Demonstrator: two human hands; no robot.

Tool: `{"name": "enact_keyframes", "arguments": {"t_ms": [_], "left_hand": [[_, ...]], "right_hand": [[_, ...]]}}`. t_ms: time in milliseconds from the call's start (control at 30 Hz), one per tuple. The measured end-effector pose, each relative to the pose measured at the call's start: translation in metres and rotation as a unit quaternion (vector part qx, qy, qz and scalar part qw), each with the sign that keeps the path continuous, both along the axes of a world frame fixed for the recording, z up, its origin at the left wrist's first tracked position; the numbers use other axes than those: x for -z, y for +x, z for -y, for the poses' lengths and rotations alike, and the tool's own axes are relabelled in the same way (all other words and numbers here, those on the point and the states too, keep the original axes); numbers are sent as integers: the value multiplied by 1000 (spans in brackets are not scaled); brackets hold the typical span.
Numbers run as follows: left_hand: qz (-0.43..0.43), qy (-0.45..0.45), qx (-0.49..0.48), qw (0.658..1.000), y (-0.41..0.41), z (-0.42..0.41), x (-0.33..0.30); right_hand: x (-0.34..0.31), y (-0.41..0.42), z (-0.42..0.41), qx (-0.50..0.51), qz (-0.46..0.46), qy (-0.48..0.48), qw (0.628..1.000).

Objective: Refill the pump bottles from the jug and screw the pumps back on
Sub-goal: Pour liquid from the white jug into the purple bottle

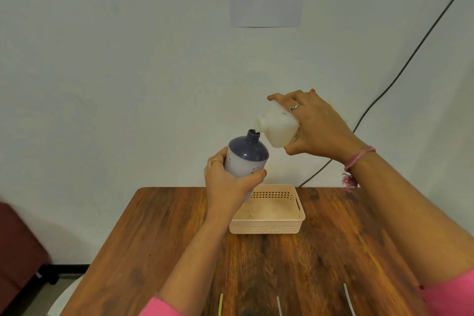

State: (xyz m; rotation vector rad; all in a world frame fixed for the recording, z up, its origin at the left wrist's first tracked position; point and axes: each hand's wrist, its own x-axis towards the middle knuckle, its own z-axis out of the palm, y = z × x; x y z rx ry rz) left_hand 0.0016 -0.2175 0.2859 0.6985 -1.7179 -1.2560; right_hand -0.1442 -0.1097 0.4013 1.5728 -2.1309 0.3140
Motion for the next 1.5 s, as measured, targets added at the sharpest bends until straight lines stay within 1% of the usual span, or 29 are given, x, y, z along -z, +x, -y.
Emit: {"name": "enact_keyframes", "arguments": {"t_ms": [1033, 1500], "left_hand": [[-2, -1, 1, 1000, 4, -6, -4], [2, 0, 4, 1000, -2, -20, -9]], "right_hand": [[-4, 5, -8, 2, -7, 1, 1000], [-8, 1, -26, 6, 0, -7, 1000]]}}
